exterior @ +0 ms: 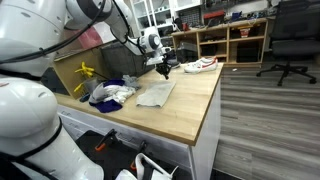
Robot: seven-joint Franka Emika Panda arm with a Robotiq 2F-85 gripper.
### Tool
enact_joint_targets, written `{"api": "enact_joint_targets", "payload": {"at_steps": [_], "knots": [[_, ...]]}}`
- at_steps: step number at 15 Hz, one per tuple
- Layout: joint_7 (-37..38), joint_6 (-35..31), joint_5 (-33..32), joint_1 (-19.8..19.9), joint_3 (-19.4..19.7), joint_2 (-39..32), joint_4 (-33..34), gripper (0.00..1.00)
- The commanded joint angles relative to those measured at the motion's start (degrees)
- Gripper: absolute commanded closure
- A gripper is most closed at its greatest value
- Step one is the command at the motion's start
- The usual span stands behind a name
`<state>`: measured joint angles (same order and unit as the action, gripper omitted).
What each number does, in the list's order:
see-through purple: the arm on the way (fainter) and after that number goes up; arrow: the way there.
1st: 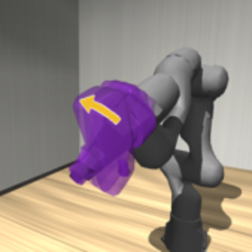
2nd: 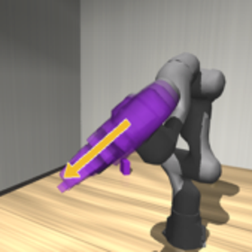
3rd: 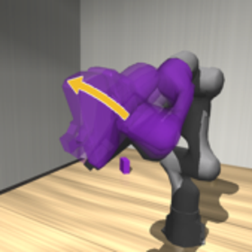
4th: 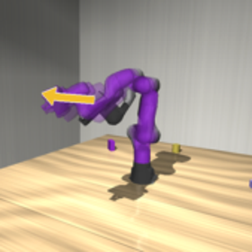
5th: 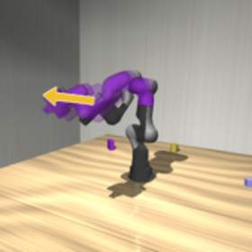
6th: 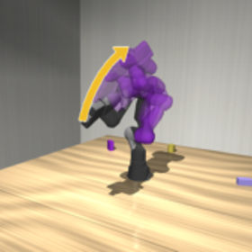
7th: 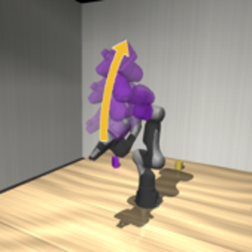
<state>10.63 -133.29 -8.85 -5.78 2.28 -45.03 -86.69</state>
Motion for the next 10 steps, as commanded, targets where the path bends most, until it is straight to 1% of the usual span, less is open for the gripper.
{"api": "enact_joint_targets", "payload": {"at_steps": [1, 4, 10], "knots": [[0.5, 4.0, 1.9, -1.0, -0.7, 0.0, -1.6, 1.0], [0.7, 6.9, 3.3, -1.2, -1.0, -1.5, -1.4, 1.0], [-0.4, 5.5, 2.6, 0.0, 0.2, -3.0, -0.4, 1.0]]}}
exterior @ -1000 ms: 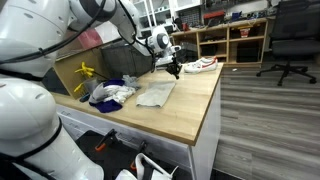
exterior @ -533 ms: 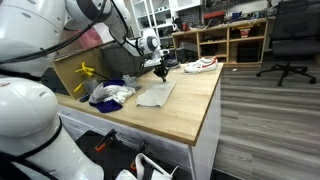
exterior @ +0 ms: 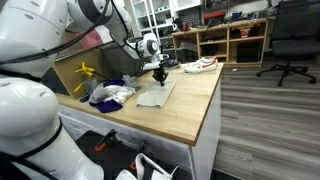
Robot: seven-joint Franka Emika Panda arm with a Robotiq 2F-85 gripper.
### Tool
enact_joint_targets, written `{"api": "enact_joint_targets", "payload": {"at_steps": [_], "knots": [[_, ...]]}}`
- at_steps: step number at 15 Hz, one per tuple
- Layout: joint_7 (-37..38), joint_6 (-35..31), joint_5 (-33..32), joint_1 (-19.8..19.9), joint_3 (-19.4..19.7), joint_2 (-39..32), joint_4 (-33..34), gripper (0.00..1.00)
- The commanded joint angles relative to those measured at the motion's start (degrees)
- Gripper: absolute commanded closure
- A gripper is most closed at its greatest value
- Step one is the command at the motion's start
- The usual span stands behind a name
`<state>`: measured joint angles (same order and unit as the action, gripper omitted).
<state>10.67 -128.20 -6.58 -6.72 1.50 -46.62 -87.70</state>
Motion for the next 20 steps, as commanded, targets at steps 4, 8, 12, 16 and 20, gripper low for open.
{"api": "enact_joint_targets", "payload": {"at_steps": [4, 8, 12, 16, 20], "knots": [[-0.4, -0.3, -0.5, 2.7, 3.2, -1.4, 0.3, 1.0], [0.1, -1.1, -1.1, 5.2, 6.3, -1.5, 0.5, 1.0], [1.0, -1.2, -0.9, 7.8, 8.8, -1.3, 0.6, 1.0], [2.0, -1.6, -0.9, 8.3, 9.3, 0.7, -1.7, 1.0], [3.0, -1.2, -1.1, 7.6, 9.1, 1.9, -3.8, 1.0]]}}
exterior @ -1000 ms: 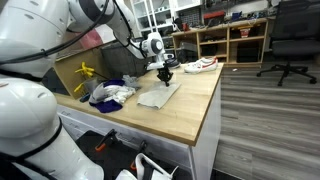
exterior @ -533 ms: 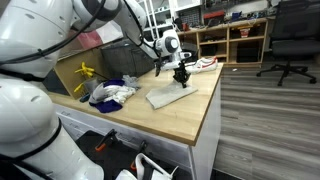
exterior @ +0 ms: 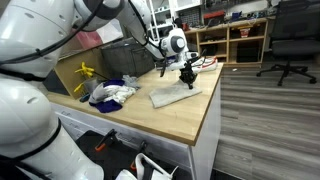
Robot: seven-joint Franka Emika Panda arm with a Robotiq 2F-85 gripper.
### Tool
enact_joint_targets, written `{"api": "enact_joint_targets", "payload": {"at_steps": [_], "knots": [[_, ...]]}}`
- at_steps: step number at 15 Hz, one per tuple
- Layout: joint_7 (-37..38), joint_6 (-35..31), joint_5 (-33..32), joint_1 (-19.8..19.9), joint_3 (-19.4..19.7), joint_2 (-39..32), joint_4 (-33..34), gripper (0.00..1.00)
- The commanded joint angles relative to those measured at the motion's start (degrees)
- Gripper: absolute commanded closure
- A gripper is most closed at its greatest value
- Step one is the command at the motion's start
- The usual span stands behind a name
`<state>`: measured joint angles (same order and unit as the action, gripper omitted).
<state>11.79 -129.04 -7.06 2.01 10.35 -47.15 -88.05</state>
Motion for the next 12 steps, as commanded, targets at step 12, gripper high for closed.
{"api": "enact_joint_targets", "payload": {"at_steps": [12], "knots": [[1.3, 1.1, -3.8, -7.9, -2.2, 12.3, -15.7, 1.0]]}}
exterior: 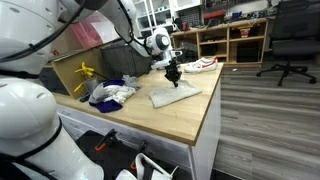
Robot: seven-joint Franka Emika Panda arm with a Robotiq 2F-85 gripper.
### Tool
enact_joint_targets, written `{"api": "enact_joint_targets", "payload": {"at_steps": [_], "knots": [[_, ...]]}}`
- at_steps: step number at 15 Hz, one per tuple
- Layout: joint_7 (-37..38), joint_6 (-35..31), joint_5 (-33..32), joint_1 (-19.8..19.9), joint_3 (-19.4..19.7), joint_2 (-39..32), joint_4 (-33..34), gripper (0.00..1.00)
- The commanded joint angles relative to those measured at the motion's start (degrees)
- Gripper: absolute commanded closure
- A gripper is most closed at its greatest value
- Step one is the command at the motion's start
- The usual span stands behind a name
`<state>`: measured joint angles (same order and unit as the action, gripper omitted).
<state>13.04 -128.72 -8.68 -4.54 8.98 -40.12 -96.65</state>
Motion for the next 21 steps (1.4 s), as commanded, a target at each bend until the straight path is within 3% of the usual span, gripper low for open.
{"api": "enact_joint_targets", "payload": {"at_steps": [1, 10, 15, 21], "knots": [[0.1, 1.1, -2.9, -2.1, -1.1, 6.2, -8.7, 1.0], [0.2, -3.3, -9.3, -4.8, -3.9, 10.0, -20.1, 1.0], [-0.1, -9.8, -14.5, -4.9, -3.3, 7.2, -21.5, 1.0], [-0.6, -10.1, -13.2, -4.8, -5.1, 7.8, -23.1, 1.0]]}}
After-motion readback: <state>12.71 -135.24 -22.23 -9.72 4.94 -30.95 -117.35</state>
